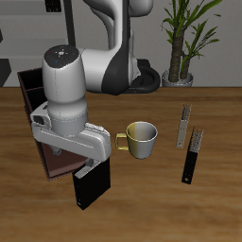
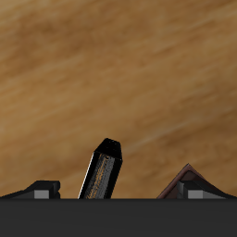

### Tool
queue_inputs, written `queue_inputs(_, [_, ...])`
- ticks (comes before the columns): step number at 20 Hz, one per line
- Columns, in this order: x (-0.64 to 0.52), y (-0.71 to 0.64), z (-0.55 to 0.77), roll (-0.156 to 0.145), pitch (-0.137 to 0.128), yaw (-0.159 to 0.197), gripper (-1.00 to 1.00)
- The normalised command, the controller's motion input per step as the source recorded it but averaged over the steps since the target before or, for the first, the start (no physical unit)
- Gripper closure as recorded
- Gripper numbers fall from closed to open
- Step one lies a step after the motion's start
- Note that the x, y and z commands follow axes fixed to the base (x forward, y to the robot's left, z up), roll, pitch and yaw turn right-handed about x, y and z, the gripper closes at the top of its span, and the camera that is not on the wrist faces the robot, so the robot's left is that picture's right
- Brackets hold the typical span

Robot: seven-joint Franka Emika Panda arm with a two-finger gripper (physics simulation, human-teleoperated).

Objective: Place the right black book into the right desk caddy's front compartment

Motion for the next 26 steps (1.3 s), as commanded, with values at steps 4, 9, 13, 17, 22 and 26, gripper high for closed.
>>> queue_inputs(4, [0.01, 0.01, -0.15, -0.017, -0.006, -0.032, -1.0])
queue_inputs(9, [0.05, 0.01, -0.27, -0.006, 0.001, -0.02, -1.0])
queue_inputs(13, [0.07, 0.07, -0.21, -0.003, 0.02, -0.033, -1.0])
queue_inputs(17, [0.06, 0.09, -0.24, 0.013, 0.026, -0.024, -1.0])
queue_inputs(22, [0.05, 0.04, -0.3, 0.002, 0.04, -0.004, -1.0])
queue_inputs(26, [-0.02, -0.01, -0.12, -0.012, 0.028, -0.025, 1.0])
